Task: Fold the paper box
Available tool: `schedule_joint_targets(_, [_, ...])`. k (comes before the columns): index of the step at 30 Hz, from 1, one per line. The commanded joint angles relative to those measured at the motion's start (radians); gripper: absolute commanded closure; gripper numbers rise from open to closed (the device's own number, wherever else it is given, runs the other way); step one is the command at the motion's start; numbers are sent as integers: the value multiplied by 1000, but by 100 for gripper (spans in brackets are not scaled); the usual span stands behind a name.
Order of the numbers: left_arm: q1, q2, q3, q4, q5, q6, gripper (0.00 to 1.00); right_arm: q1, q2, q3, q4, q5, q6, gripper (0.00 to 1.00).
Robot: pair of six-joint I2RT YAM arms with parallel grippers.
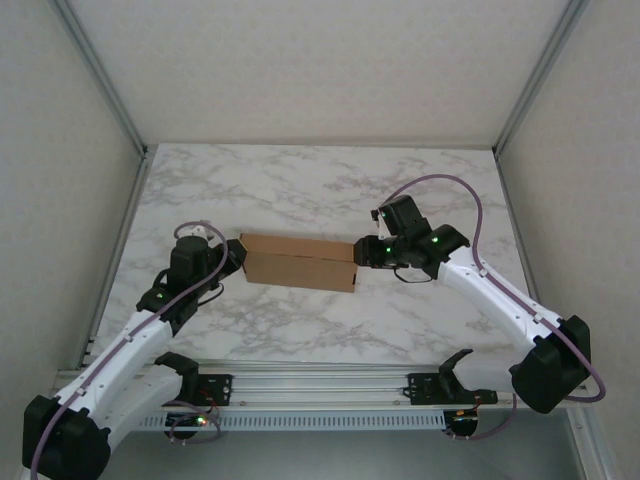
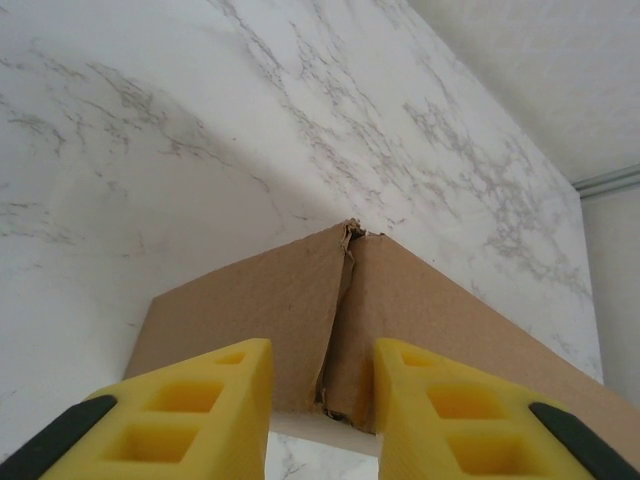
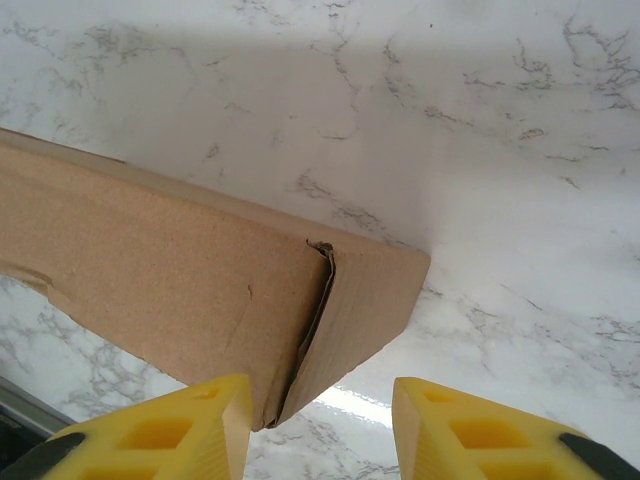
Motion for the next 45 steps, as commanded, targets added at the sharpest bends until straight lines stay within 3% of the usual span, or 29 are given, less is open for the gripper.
schedule_joint_targets(1, [1,18,-37,-124,12,-15,69,-13,0,11,13,-17,12,58])
schedule_joint_targets(6, [-1,-8,-9,-108,40,17,58,-28,0,-2,48,-72,40,49])
schedule_joint_targets(14, [-1,3,-26,-70,69,-5,61,-49,39,-32,155,-166,137,43])
schedule_joint_targets(25, [-56,-12,-70,16,104,-116,65,-65,152,-4,178,-165,120,54])
schedule_joint_targets(33, [-175,-16,-76,53,43,-177,65,-90,202,31,175,-175,101,59])
schedule_joint_targets(45, [-277,-40,-79,42,-65,-224,66,-90,194,11,177,-170,80,69])
